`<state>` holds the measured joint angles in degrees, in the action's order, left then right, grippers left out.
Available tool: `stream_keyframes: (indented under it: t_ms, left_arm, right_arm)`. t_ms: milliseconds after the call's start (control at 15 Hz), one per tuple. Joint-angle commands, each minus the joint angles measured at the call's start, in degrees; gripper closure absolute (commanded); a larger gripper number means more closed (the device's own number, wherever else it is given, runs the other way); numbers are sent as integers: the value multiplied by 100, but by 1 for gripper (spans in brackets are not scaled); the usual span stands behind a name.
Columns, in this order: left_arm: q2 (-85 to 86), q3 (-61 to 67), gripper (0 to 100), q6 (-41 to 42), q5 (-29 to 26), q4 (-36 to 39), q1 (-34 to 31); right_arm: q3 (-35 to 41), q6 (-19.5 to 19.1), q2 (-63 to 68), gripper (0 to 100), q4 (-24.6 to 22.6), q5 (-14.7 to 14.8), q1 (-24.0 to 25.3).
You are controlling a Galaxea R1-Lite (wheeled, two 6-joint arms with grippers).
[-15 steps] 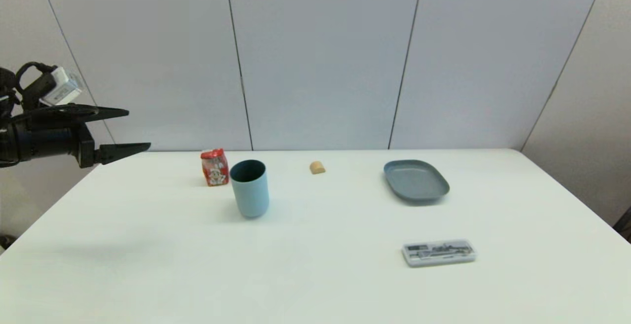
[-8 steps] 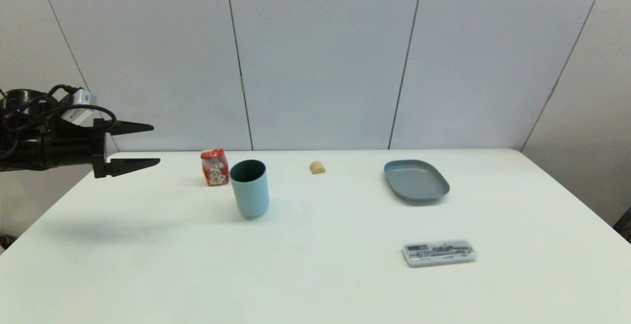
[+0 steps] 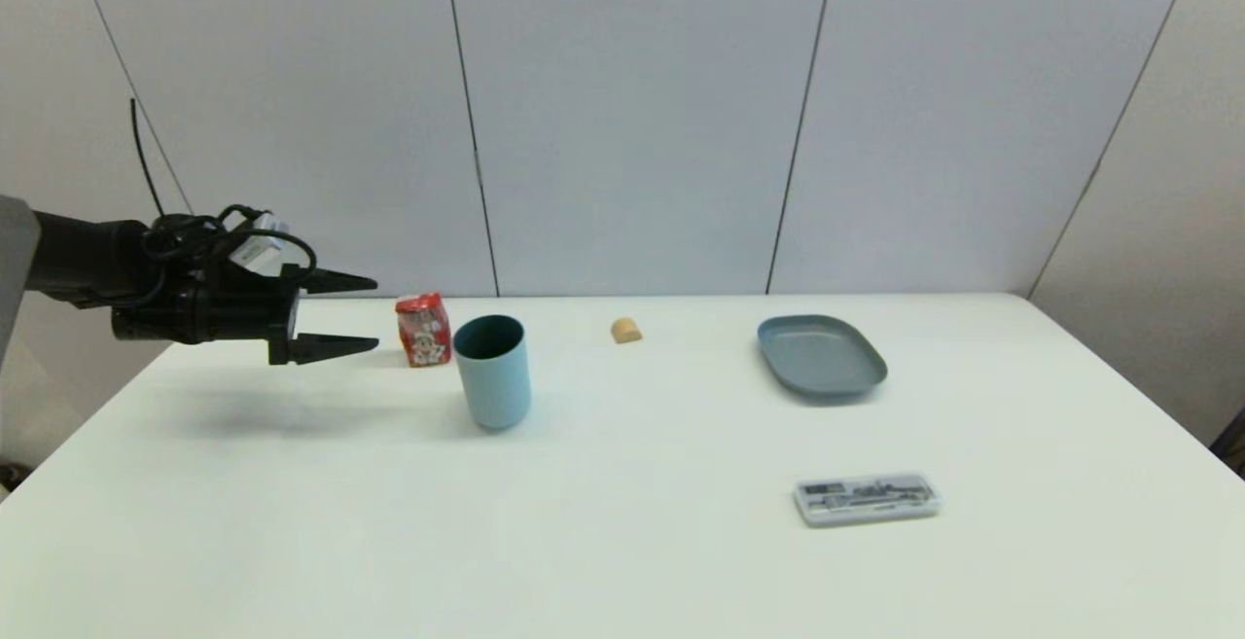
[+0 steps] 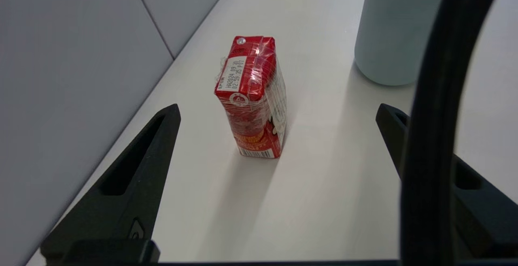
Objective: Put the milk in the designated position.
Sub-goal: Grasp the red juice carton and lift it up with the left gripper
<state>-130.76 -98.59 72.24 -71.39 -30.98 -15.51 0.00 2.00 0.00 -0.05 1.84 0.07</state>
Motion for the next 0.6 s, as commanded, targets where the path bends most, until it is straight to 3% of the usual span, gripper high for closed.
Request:
stream_keyframes:
  t_ms: [67, 600]
  left_arm:
    - [-539, -442, 0, -17, 64, -84, 259]
    - [-1084, -1383, 0, -105, 134, -875, 505]
  right_arm:
    - [0, 2, 9, 0, -4, 0, 1]
    - [0, 2, 9, 0, -4, 0, 1]
